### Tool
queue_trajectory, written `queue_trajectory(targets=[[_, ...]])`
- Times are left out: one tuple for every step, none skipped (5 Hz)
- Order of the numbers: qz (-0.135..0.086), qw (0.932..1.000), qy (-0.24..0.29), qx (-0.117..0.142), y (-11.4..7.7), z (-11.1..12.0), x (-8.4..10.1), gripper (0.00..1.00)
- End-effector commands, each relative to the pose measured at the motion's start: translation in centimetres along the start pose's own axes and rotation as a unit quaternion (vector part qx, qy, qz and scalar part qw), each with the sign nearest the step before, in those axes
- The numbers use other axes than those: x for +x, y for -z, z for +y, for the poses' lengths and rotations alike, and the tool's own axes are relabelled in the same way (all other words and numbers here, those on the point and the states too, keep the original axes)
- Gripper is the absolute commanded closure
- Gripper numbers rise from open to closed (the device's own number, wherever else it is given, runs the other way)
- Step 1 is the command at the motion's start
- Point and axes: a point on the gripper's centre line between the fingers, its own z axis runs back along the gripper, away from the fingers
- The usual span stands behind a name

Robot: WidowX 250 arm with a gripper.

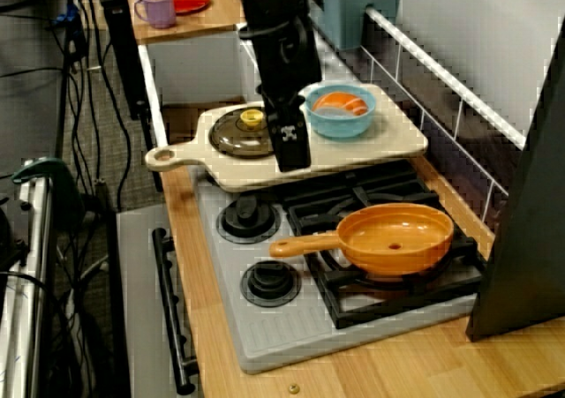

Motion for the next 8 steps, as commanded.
queue_trajectory(targets=[[-0.048,0.9984,-0.031,0.002,0.2,-2.7,0.1,0.0],[-0.05,0.9978,-0.043,-0.005,0.6,-3.3,0.4,0.0],[-0.043,0.9977,-0.052,-0.009,1.3,-3.6,1.0,0.0],[-0.038,0.9977,-0.055,-0.006,2.0,-3.7,1.2,0.0],[-0.031,0.9975,-0.061,-0.012,2.3,-3.9,1.0,0.0],[-0.015,0.9973,-0.063,-0.035,2.9,-3.9,1.0,0.0],[-0.024,0.9977,-0.051,-0.037,2.7,-4.1,0.7,0.0],[-0.024,0.9978,-0.05,-0.036,2.9,-4.4,0.3,0.0]])
